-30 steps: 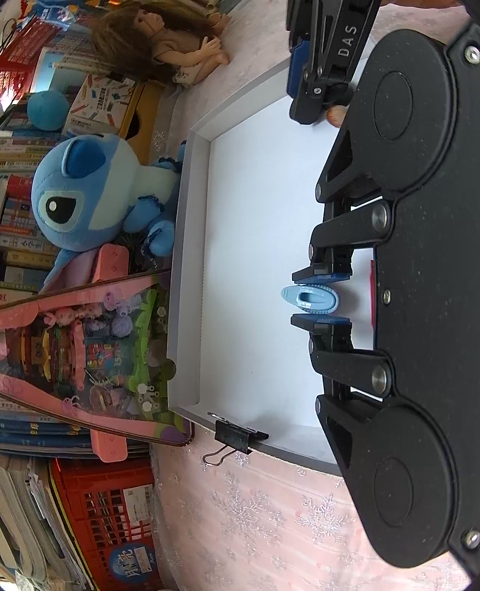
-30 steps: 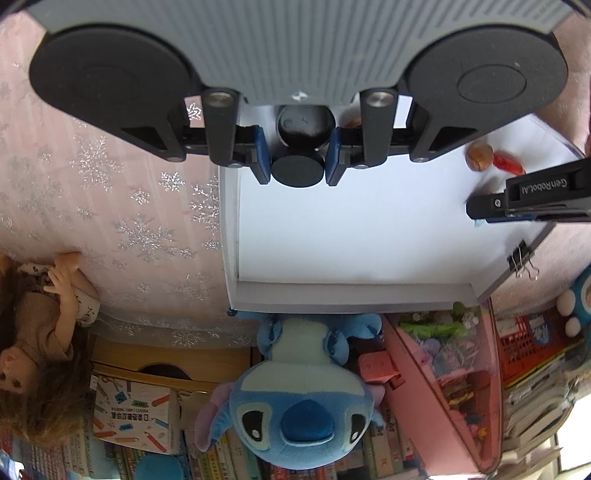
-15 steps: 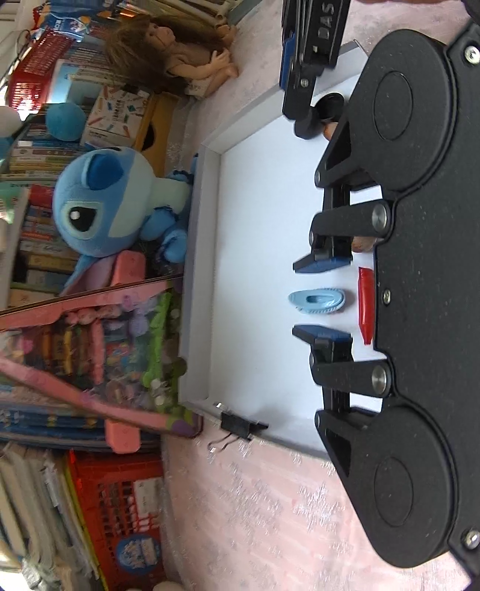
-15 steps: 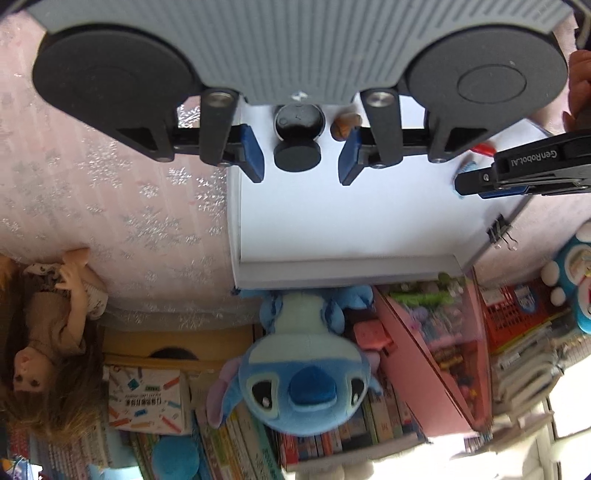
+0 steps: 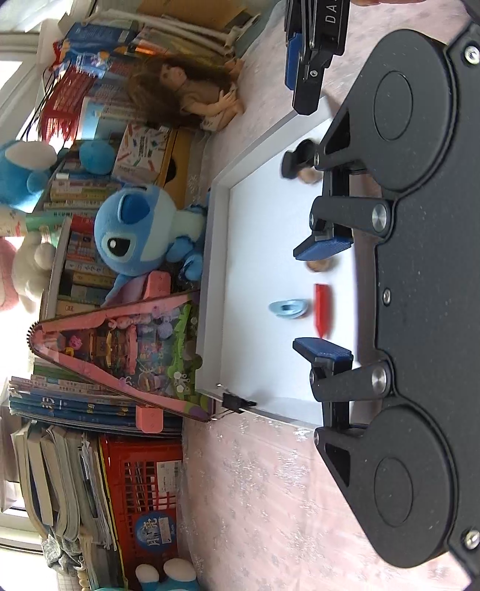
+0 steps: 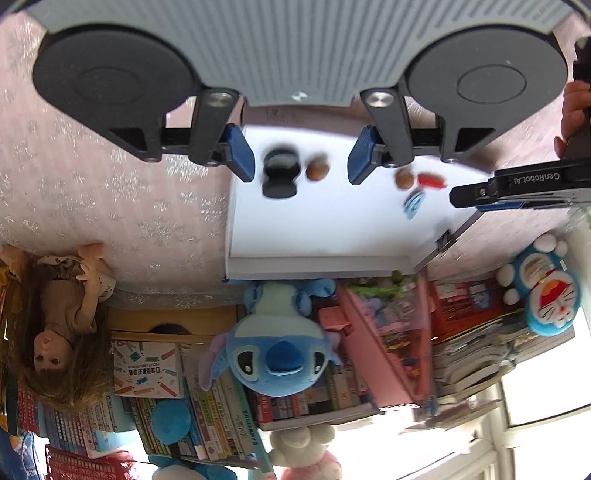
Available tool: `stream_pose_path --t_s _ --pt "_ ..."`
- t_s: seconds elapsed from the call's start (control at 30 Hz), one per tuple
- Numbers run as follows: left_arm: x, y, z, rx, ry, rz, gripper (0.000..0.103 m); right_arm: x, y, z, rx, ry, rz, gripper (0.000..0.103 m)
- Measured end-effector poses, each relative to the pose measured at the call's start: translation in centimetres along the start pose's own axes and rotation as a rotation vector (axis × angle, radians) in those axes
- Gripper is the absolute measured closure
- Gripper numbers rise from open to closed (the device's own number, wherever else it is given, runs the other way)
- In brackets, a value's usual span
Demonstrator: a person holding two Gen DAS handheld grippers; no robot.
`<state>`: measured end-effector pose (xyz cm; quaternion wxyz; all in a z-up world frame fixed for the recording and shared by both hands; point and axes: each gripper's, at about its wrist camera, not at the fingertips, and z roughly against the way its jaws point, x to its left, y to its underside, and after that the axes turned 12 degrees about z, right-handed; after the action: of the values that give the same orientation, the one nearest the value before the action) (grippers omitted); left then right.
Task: Organize rigid objects
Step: 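Withdraw both tools from the tray back over the remaining objects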
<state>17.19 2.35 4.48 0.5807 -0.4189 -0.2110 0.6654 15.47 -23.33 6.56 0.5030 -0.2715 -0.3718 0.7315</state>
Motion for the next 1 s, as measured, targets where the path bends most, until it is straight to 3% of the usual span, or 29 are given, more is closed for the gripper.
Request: stream_pose_path --t_s 0.7,1.0 --pt "0.4 8.8 8.4 0.026 0.085 -0.125 0.055 5.1 7.1 5.9 -0.035 -0.073 0.107 0.026" --pt "0.9 11.2 9.7 0.041 0.089 -0.162 0.055 6.7 8.5 6.5 -0.045 -0.042 0.176 0.024"
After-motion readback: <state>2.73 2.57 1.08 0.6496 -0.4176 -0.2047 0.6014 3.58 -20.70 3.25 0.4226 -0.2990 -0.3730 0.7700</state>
